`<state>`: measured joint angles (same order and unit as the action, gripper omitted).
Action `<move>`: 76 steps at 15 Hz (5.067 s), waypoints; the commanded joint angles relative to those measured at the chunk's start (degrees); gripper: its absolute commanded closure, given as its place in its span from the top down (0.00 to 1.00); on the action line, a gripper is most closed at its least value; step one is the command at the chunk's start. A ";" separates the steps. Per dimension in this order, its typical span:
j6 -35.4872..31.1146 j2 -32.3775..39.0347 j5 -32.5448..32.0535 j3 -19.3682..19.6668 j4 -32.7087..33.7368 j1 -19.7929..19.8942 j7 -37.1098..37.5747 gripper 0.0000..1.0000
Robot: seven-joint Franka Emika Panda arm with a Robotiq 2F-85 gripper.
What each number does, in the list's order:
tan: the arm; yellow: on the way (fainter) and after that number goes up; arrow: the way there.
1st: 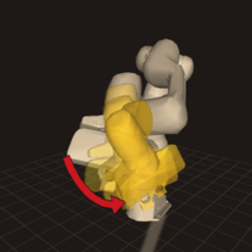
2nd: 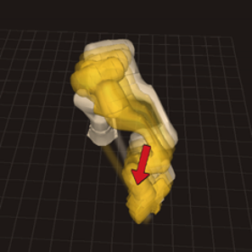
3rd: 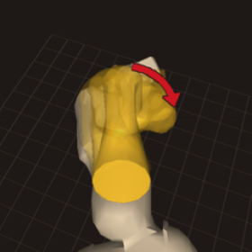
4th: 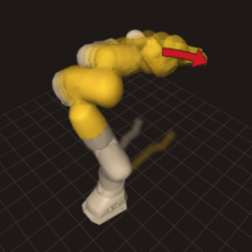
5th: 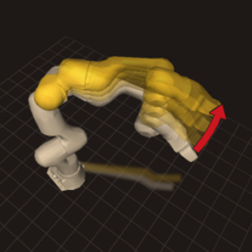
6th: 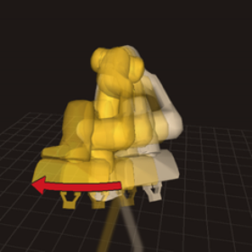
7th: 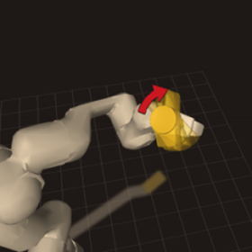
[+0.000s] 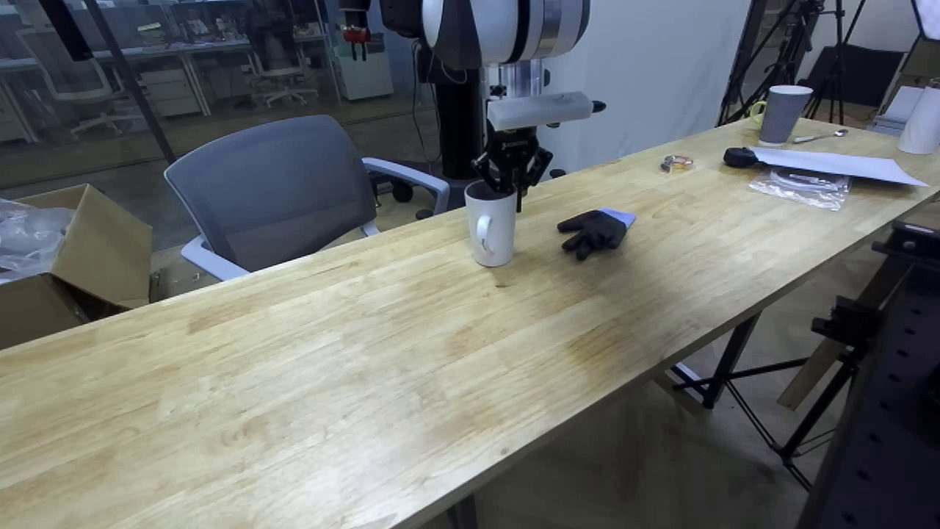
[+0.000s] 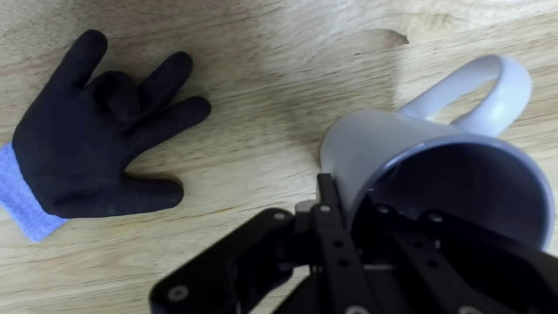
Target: Move the mug cup forward
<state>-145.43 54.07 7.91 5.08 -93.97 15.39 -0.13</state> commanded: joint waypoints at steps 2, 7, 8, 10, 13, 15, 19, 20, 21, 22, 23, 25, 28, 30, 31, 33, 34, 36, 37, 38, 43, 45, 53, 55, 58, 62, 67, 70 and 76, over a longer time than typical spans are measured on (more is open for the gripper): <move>1.81 -0.45 -0.90 1.11 1.62 -1.01 1.24 0.02; 2.40 -1.16 -2.00 1.91 2.78 -2.36 1.70 0.02; 2.56 -1.23 -2.17 1.93 3.13 -2.50 1.73 0.02; 2.71 -1.35 -2.22 2.01 3.80 -2.76 1.82 0.02; 2.32 -1.92 -2.37 2.29 3.44 -3.15 1.84 0.02; 2.19 -2.59 -2.44 2.34 2.38 -3.13 1.56 0.02; 1.31 -3.72 -2.93 2.62 -0.14 -3.25 1.31 0.02; 1.10 -4.11 -3.14 2.63 -0.99 -3.22 1.10 0.02; 0.97 -4.48 -3.22 2.63 -1.81 -3.18 1.00 0.02; 0.73 -4.90 -3.22 2.59 -2.73 -3.13 0.83 0.02; 0.57 -5.49 -3.22 2.57 -3.85 -3.10 0.67 0.02; 0.19 -6.93 -3.22 2.55 -6.38 -3.09 0.42 0.02; -1.01 -9.07 -3.50 2.80 -10.35 -3.33 0.35 0.02; -1.91 -10.34 -3.84 2.98 -12.90 -3.47 0.35 0.02; -2.35 -11.08 -4.13 2.95 -14.36 -3.51 0.15 0.02; -3.65 -12.38 -4.79 3.02 -17.30 -3.76 0.02 0.02; -4.25 -12.88 -5.03 3.01 -18.69 -3.84 -0.15 0.02; -5.17 -13.78 -5.78 3.06 -21.28 -4.09 -0.32 0.02; -5.59 -14.15 -5.96 3.06 -22.44 -4.21 -0.40 0.02; -6.17 -14.57 -6.04 2.97 -23.69 -4.23 -0.64 0.02; -12.29 -15.83 -6.14 2.65 -29.35 -4.01 -1.36 0.02; -15.59 -15.96 -5.72 2.15 -31.06 -3.43 -1.78 0.02; -24.39 -16.46 -3.21 -2.96 -34.75 2.18 -4.55 0.02; -22.43 -16.66 -3.03 -5.91 -34.49 5.33 -6.86 0.33; -13.50 -16.61 -1.18 -10.90 -32.23 10.82 -12.31 0.04; -8.39 -17.32 -1.34 -7.38 -31.08 7.58 -12.00 0.43; -7.21 -18.21 -2.71 -3.63 -29.35 3.05 -10.23 0.77; -6.50 -20.53 -4.62 -1.03 -28.35 -0.46 -8.74 0.97; 1.94 -26.96 -4.22 -0.64 -23.21 -1.93 -9.36 1.00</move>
<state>-148.24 30.87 3.98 3.95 -119.29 14.17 -11.20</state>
